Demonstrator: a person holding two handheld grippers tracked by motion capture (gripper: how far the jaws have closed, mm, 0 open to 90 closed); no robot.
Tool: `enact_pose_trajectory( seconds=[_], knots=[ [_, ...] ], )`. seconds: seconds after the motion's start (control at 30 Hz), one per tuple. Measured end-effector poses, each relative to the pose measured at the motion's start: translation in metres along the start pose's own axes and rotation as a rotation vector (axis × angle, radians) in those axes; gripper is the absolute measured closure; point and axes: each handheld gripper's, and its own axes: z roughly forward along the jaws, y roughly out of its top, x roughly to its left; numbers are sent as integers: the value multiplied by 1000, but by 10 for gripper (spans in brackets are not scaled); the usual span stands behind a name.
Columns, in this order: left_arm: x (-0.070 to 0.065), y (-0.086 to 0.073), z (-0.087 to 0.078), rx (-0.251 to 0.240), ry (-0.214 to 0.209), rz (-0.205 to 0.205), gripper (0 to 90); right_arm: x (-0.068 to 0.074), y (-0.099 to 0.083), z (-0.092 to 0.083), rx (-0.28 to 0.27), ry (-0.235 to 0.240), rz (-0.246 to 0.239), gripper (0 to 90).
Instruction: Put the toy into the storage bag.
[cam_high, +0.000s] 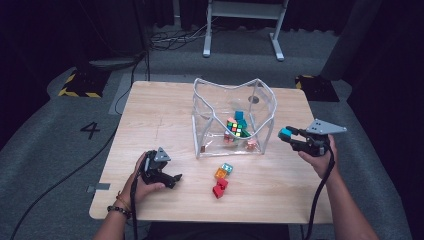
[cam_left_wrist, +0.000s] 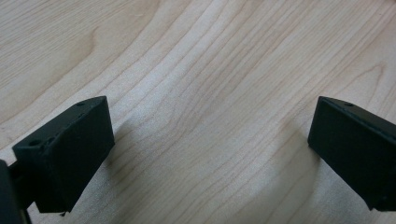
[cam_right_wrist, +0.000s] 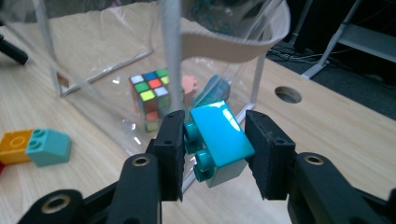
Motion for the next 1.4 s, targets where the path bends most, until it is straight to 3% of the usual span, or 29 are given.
enact_pose_trajectory(
  seconds=[0.47, 0.83, 1.23, 1.4],
  knots=[
    [0, 0, 0, 0, 1, 0, 5, -17, 56, -6, -51, -48, -35, 597],
    [0, 0, 0, 0, 0, 0, 4, -13, 106, 2, -74, -22, -80, 597],
    [0, 0, 0, 0, 0, -1, 5, -12, 133, 28, -35, 27, -98, 597],
    [0, 0, 0, 0, 0, 0, 5, -10, 142, 46, 16, 46, -129, 597]
  ],
)
